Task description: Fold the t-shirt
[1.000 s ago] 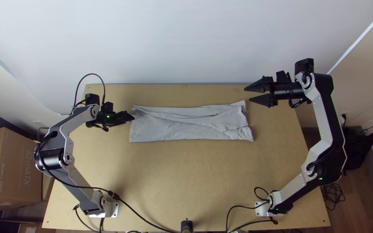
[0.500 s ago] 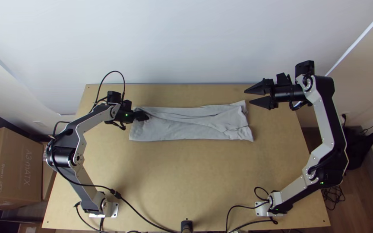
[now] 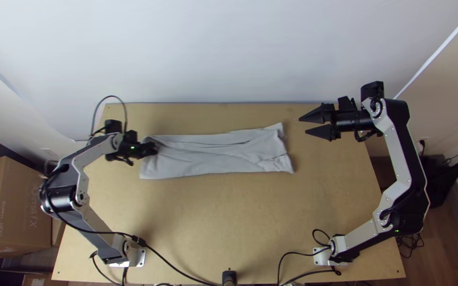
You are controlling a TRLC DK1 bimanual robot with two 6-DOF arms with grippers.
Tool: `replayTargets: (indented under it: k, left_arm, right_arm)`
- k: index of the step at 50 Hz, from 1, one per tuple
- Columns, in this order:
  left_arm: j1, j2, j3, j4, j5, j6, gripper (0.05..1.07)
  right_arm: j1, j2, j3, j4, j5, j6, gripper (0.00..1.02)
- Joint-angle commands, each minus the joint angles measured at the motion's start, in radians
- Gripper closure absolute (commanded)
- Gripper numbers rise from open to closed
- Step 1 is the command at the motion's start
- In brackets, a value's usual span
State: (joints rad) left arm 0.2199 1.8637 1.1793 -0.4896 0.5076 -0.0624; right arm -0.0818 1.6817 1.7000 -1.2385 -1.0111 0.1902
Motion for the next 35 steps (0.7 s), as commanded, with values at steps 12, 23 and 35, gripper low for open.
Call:
replayTargets:
  k: [12,23,35]
  left_arm:
    - [0.248,-0.112,0.069,-0.201,-0.011,0.188,1.05]
    - [0.248,-0.173,0.255,-0.394,0.009,0.199,1.05]
    - [0.085,-0.221,0.462,-0.491,0.008,0.128,1.05]
  right_arm:
    - [-0.010,-0.030,-0.066,0.013,-0.015,-0.034,0.05]
    - [-0.010,-0.022,-0.063,0.017,-0.015,-0.035,0.05]
    - [-0.013,-0.022,-0.062,0.017,-0.015,-0.034,0.05]
